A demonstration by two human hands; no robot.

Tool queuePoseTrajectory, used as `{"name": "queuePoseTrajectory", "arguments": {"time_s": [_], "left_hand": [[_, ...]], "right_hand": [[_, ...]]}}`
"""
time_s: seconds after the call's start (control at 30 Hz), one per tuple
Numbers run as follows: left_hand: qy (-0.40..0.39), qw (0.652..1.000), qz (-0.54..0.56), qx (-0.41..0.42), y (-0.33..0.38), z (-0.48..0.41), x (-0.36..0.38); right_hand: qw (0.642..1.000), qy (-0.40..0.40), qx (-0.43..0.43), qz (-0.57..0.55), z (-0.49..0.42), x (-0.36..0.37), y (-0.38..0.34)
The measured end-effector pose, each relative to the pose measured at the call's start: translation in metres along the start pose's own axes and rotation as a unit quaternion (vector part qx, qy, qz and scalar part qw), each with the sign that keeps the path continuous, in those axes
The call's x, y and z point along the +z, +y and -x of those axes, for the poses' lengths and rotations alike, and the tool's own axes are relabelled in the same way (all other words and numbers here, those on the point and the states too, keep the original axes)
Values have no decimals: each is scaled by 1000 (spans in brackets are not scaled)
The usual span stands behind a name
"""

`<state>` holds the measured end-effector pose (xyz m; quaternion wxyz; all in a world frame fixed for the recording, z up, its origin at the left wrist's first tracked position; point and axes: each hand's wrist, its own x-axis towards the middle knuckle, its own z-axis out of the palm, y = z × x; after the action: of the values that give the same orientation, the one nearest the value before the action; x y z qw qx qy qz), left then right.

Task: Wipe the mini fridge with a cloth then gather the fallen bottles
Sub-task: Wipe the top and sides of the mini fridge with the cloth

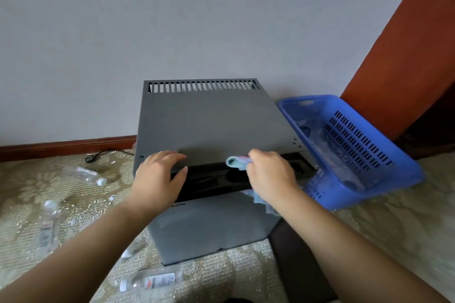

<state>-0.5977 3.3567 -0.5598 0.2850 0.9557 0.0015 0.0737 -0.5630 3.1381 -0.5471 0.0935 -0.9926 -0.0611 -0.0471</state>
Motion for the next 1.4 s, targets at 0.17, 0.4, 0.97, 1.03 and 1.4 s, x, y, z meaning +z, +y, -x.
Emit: {"name": "queuePoseTrajectory", "arguments": {"time_s": [0.17,0.4,0.97,1.03,1.4], "left_hand": [[32,998,53,6,7,10,-1],[131,965,214,-78,-14,14,-66],[-106,832,496,-227,-75,-1,-98],[-125,827,509,-202,-67,-14,-87],[-111,802,549,-206,-64,-91,-64]], "right_hand": [[991,-14,-121,-52,6,9,-70],[970,-100,-199,-94,-1,29,-172],[437,-361,153,-809,-58,24,-178],[440,-359,158,-808,-65,17,-170],[674,-278,43,-684,-104,2,-116]]}}
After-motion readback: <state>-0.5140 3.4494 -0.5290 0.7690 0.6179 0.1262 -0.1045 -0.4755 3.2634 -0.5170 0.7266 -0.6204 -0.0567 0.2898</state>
